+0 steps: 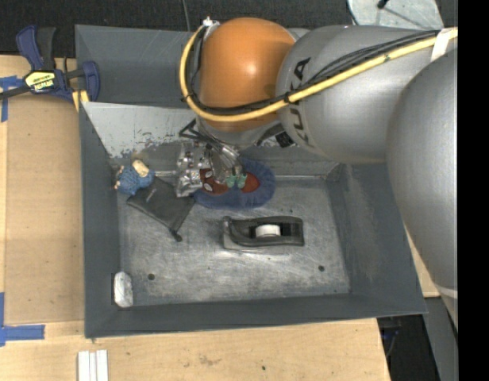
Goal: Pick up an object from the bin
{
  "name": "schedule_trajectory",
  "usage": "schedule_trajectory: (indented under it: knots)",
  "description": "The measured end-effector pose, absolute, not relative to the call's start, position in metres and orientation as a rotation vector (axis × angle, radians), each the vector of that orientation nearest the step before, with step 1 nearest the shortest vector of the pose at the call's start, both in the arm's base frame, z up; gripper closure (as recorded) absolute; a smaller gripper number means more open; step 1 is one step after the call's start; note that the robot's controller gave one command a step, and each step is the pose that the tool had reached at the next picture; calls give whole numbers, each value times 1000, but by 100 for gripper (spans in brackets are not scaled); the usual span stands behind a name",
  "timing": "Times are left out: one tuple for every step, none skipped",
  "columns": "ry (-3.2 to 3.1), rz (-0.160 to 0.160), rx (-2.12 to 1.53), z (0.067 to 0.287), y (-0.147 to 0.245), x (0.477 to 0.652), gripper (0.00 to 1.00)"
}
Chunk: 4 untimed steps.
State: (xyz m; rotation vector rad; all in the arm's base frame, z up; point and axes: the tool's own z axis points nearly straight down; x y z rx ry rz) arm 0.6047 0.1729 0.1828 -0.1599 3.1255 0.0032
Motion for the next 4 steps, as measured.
schedule_trajectory:
  knots:
    - [3134,2,-160,177,173,603,0]
    - [3130,6,193,73,147,618,0]
    - [3118,10,192,78,148,622,100]
    - [3121,0,-226,227,112,619,100]
